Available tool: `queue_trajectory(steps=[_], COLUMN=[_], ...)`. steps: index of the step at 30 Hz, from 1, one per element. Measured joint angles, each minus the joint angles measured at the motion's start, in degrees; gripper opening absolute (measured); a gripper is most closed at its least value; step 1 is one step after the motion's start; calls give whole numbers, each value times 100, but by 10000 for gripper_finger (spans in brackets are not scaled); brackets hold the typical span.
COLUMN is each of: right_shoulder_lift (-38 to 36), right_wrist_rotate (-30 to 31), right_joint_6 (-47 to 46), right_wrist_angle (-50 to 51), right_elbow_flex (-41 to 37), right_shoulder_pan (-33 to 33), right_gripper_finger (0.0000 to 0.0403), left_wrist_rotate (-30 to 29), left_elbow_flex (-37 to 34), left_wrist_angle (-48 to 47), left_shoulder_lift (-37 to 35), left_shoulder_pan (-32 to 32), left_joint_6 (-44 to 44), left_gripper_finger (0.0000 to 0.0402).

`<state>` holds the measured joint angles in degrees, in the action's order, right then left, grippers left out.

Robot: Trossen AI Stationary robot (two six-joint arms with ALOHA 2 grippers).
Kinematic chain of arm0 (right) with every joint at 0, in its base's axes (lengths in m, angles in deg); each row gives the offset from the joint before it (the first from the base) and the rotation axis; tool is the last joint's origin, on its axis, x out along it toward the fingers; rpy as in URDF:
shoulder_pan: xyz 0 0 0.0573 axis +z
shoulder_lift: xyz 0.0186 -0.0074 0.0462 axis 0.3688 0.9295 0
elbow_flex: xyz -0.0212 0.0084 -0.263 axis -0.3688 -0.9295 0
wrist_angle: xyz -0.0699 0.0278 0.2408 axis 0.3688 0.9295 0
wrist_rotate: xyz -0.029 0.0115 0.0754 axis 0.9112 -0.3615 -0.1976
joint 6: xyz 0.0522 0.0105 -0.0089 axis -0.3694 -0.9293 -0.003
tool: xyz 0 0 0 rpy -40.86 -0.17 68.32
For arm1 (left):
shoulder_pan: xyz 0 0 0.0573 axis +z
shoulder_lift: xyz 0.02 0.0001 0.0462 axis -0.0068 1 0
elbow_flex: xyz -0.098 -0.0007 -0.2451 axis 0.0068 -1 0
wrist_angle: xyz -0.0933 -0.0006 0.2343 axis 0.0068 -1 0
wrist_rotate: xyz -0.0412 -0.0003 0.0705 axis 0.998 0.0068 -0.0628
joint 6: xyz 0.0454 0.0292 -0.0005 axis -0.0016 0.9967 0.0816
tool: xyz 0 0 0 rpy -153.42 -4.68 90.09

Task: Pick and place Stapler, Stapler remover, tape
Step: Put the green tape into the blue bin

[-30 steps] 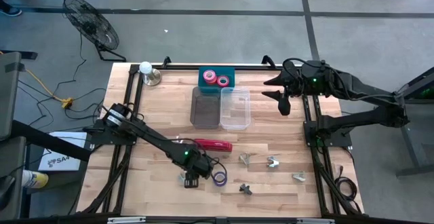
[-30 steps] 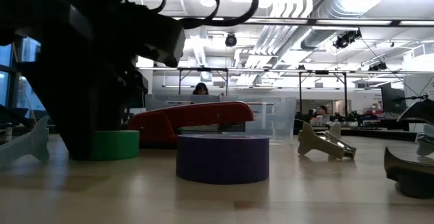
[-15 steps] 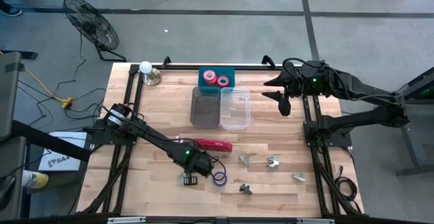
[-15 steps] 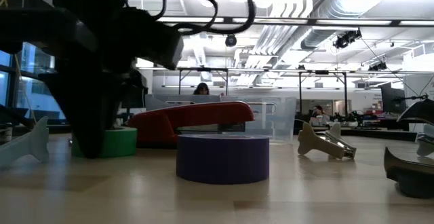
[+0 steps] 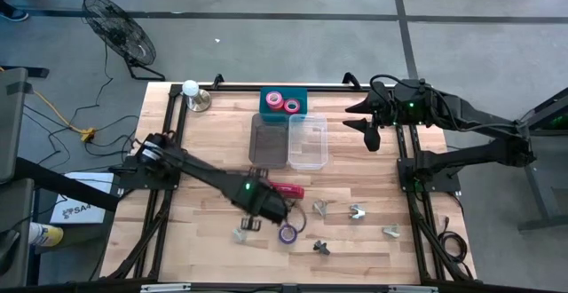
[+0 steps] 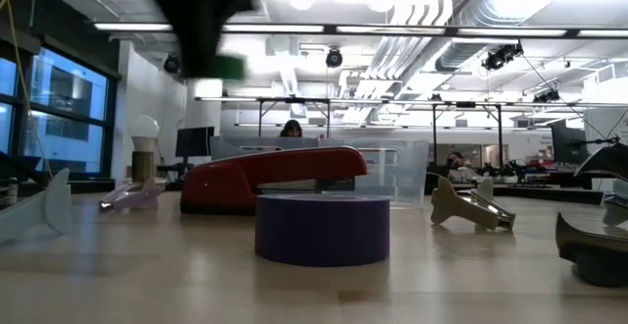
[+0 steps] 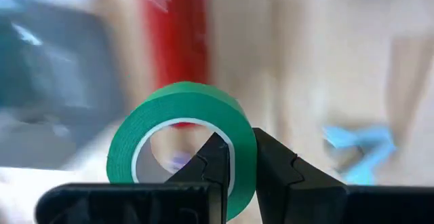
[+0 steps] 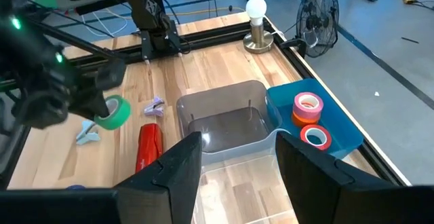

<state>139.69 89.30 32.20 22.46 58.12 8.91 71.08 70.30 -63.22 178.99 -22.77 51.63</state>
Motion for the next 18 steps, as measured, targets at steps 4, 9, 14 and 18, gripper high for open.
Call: queue_trajectory(steps=[4, 9, 14, 18], right_shoulder_lift=[0, 2, 2, 2], right_wrist_rotate=[5, 5, -34, -274], right_joint_6=[36, 159, 447, 713], right_wrist_angle=[-98, -363, -771, -1157], right_elbow_flex=[0, 0, 0, 0], right_shoulder_pan=[0, 0, 0, 0], right_gripper_finger=[181, 181, 181, 181], left_wrist_rotate=[-587, -1067, -1190, -1015], left_elbow_flex=[872, 1915, 2651, 3048], left_wrist_angle=[-260, -35, 706, 1555], left_shoulder_lift=[-5, -9, -12, -16], left_shoulder_pan=[350, 789, 1173, 1412], left_joint_6=[262, 668, 1282, 1749], left_gripper_finger=[35, 35, 35, 35])
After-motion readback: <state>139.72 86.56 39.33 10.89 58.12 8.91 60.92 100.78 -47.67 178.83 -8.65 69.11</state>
